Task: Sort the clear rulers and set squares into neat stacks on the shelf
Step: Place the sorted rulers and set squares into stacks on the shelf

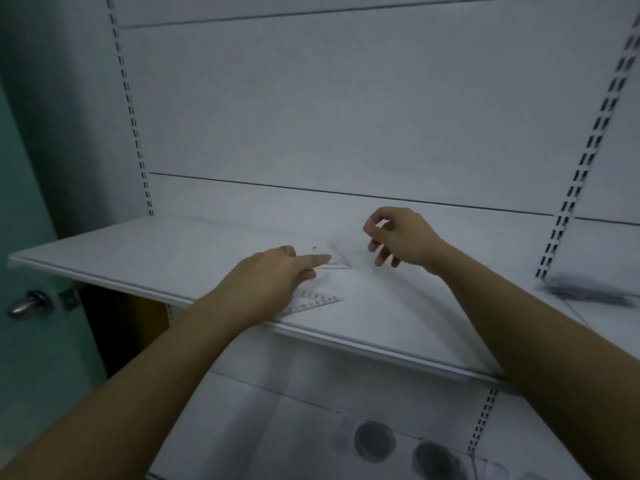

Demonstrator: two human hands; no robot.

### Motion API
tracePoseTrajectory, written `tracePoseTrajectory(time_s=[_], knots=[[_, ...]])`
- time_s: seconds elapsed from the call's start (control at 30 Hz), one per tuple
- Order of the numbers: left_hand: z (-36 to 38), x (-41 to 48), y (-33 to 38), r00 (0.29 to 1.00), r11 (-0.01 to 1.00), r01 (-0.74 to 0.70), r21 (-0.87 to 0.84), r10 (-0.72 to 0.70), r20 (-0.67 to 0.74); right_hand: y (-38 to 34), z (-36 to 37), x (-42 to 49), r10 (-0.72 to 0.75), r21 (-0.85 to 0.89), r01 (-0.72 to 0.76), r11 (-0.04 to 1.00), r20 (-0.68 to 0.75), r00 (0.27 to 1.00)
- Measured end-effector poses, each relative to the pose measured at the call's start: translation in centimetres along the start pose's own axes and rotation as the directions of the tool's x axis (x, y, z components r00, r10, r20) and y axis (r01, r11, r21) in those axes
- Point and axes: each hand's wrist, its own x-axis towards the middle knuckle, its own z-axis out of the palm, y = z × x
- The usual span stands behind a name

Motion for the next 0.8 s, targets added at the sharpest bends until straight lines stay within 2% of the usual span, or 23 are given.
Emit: tracePoseTrajectory(time_s=[0.1,0.2,0.3,0.5,0.63,0.73,0.8], knots=[[0.5,2.3,0.8,0.993,0.974,0.101,-0.202,-0.085,0.088,1.4,-2.7,-0.9,0.046,-0.028,-0.046,0.999,-0.026,0.999],[1.3,5.3,2.4,0.987,0.923,0.119,-0.367,-0.069,0.148,3.9,-5.9,-2.4,0.103,-0.014,-0.103,0.995,-0.014,0.995],[1.9,8.6,5.8,0.994,0.889,0.061,-0.453,-0.013,0.107,6.7,-9.2,-4.9,0.157,0.089,-0.157,0.984,0.009,0.988],[2.8,15.3,15.3,0.996,0.734,0.026,-0.679,0.043,0.084,12.3,-17.3,-10.0,0.291,0.088,-0.278,0.956,-0.194,0.937],[3.1,19.1,21.7,0.995,0.612,0.002,-0.791,0.081,0.065,16.5,-22.6,-12.5,0.327,-0.028,-0.358,0.933,-0.350,0.878],[3.5,21.3,25.3,0.997,0.567,0.014,-0.823,0.059,0.057,18.7,-25.3,-13.2,0.381,0.001,-0.409,0.913,-0.362,0.851],[3.9,22.7,26.7,0.998,0.521,0.042,-0.852,0.021,0.062,19.9,-26.0,-12.9,0.407,0.036,-0.419,0.907,-0.322,0.855]])
